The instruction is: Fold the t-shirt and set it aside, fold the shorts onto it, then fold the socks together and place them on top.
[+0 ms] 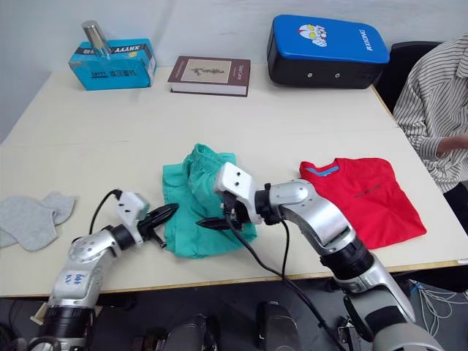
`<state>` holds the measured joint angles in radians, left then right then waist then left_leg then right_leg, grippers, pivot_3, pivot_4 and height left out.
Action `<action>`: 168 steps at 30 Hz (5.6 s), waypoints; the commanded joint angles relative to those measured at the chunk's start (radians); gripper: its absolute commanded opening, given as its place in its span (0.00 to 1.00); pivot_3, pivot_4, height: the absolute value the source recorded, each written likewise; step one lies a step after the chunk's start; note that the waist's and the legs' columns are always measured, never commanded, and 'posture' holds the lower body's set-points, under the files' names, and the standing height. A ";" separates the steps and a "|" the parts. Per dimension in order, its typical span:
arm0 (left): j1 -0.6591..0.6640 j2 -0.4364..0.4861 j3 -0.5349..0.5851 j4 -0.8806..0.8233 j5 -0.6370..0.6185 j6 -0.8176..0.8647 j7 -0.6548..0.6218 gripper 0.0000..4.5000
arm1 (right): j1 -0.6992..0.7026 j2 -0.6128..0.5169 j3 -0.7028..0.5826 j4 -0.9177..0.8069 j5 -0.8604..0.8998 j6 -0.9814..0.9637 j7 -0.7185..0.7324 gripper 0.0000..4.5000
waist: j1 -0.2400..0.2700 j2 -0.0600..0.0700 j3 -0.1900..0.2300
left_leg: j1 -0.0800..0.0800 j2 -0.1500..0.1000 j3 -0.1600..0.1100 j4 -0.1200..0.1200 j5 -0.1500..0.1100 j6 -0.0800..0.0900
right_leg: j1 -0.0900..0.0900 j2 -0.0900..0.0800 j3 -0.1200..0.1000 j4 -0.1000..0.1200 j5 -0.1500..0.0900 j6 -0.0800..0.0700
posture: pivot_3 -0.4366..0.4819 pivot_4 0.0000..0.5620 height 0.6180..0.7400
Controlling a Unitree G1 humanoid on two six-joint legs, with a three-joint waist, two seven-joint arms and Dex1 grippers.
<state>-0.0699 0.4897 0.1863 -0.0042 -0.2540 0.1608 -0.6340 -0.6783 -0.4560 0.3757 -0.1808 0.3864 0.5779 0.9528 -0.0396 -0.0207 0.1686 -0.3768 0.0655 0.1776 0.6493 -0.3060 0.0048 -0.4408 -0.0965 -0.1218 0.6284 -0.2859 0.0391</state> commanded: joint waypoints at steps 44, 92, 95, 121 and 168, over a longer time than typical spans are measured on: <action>-0.535 0.005 -0.205 0.235 -0.105 0.120 -0.182 0.00 | 0.082 0.220 0.025 0.468 -0.327 -0.570 -0.032 0.01 | 0.004 0.000 0.004 | -0.002 -0.001 0.003 0.002 0.006 -0.003 | -0.002 0.003 0.000 0.008 0.002 -0.006 | 0.48 0.27 1.00; -0.121 0.018 -0.105 0.160 -0.079 -0.204 -0.291 0.00 | -0.264 0.239 -0.232 0.714 0.054 0.673 0.032 0.90 | -0.021 0.002 0.005 | 0.001 0.003 0.001 0.008 0.005 -0.005 | -0.003 0.001 0.001 0.017 -0.001 -0.012 | 0.48 0.27 1.00; -0.114 0.017 -0.103 0.145 -0.077 -0.208 -0.290 0.00 | -0.289 0.296 -0.252 0.750 0.047 0.666 -0.012 0.68 | -0.019 0.002 0.005 | 0.001 0.003 0.001 0.007 0.005 -0.005 | -0.003 0.001 0.001 0.017 -0.001 -0.012 | 0.48 0.27 1.00; -0.083 -0.008 -0.056 -0.233 -0.337 0.079 -0.243 0.50 | -0.342 -0.579 -0.214 0.473 0.083 0.333 0.588 0.00 | -0.009 0.004 0.008 | -0.007 0.001 -0.003 0.007 0.003 -0.002 | -0.005 0.001 -0.004 0.007 0.000 -0.008 | 0.48 0.27 1.00; 0.437 0.080 0.501 -0.200 -0.321 -0.013 -0.161 1.00 | 0.307 -0.226 -0.376 0.036 -0.082 -0.515 0.030 1.00 | -0.001 0.012 0.014 | -0.009 -0.002 -0.016 0.010 0.001 0.002 | 0.003 -0.005 -0.014 0.007 0.001 -0.007 | 0.48 0.27 1.00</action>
<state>0.3108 0.5923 0.6017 -0.1873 -0.5750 0.1815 -0.8287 -0.3887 -0.7135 -0.0348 -0.0517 0.2809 0.0501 1.0091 -0.0406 -0.0092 0.1829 -0.3851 0.0582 0.1444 0.6533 -0.3000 0.0097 -0.4249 -0.1083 -0.1537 0.6286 -0.2856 0.0322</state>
